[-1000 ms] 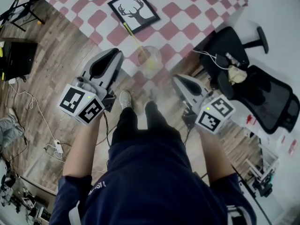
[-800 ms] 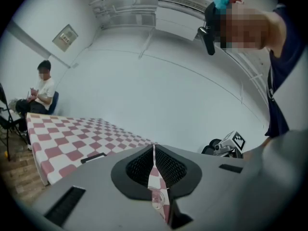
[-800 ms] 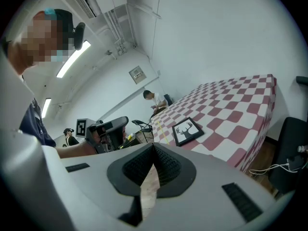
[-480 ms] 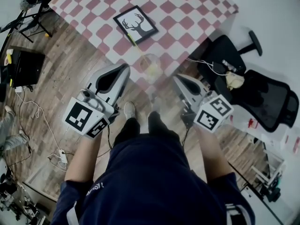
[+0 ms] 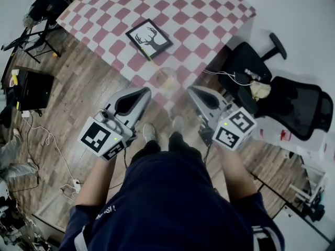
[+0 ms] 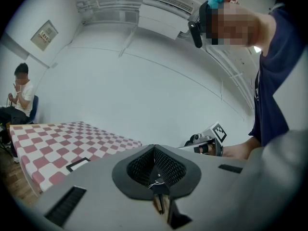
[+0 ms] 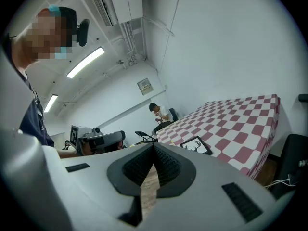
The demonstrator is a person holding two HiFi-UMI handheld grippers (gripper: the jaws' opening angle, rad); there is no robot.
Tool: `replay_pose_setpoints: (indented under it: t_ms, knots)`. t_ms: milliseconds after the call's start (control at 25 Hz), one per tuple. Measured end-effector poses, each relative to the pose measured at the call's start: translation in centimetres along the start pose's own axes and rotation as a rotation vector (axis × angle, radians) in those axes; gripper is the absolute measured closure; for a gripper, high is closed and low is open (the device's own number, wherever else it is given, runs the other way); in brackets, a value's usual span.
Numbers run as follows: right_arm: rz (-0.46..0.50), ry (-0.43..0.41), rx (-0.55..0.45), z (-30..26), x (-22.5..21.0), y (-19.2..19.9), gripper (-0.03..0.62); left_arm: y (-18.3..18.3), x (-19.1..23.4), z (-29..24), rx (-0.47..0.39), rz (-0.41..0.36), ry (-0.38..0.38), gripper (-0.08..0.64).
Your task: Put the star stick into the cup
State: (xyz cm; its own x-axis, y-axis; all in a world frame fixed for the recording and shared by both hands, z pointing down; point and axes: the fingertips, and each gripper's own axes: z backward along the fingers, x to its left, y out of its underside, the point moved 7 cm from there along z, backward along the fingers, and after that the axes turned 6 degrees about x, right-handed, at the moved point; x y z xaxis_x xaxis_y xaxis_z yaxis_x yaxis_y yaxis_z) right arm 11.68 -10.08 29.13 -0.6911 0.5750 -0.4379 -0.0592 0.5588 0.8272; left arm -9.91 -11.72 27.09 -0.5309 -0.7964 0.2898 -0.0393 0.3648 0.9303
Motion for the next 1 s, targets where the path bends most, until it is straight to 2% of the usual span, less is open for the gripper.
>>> replay_pose_setpoints:
  t_ms: [280, 1000]
  knots:
    - [0.029, -0.009, -0.021, 0.3, 1.1, -0.9, 0.577, -0.8, -0.3, -0.2, 0.003, -0.023, 0.020, 0.529]
    - [0.036, -0.015, 0.008, -0.5, 0.8, -1.0, 0.577, -1.1, 0.7, -0.8, 0.000, -0.006, 0.003, 0.529]
